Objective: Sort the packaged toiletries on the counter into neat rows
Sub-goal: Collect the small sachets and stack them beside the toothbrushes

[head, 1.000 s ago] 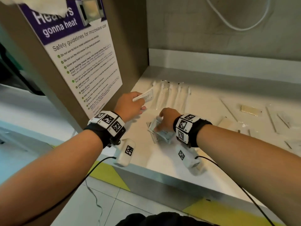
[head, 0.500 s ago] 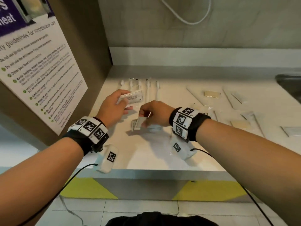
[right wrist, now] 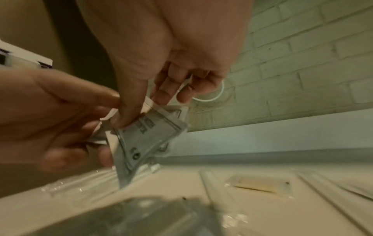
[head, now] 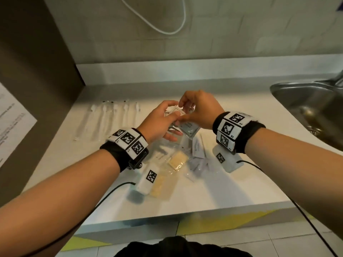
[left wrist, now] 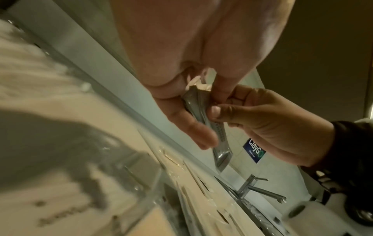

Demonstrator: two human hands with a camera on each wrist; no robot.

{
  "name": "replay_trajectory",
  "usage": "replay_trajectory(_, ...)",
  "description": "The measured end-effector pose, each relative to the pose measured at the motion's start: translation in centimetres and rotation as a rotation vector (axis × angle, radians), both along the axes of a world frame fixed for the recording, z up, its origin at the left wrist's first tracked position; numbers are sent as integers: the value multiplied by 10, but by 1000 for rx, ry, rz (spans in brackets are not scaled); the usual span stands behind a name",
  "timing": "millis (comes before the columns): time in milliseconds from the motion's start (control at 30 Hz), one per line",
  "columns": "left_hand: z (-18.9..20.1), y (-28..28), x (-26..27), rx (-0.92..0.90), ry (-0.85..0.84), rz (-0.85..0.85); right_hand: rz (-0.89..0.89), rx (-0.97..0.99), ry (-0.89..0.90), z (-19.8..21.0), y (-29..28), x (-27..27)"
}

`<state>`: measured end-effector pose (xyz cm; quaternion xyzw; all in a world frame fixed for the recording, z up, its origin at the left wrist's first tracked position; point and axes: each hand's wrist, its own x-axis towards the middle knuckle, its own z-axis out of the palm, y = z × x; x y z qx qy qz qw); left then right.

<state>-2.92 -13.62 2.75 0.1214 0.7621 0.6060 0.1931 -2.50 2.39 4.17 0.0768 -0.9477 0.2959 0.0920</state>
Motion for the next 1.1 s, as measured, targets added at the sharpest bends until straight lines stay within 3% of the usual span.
replay_trajectory(233, -6, 54, 1, -22, 33, -2, 38, -27, 3, -13, 62, 10)
replay_trajectory(400, -8, 83, -1, -22, -21, 60, -77, -47, -198, -13, 123, 32)
replay_trajectory(500, -12, 104, 1, 40, -33, 55, -118, 72, -341, -15, 170, 56)
replay_trajectory(667, -19, 132, 6, 54, -20, 38, -235, 462, -638, -33, 239, 102)
replay_trajectory(867, -31, 149, 15, 38, -29, 41, -226, 464, -663, -56, 250, 117)
replay_trajectory(1100, -38, 145, 23, 23, -60, 103, -125, 654, -662, -52, 242, 98)
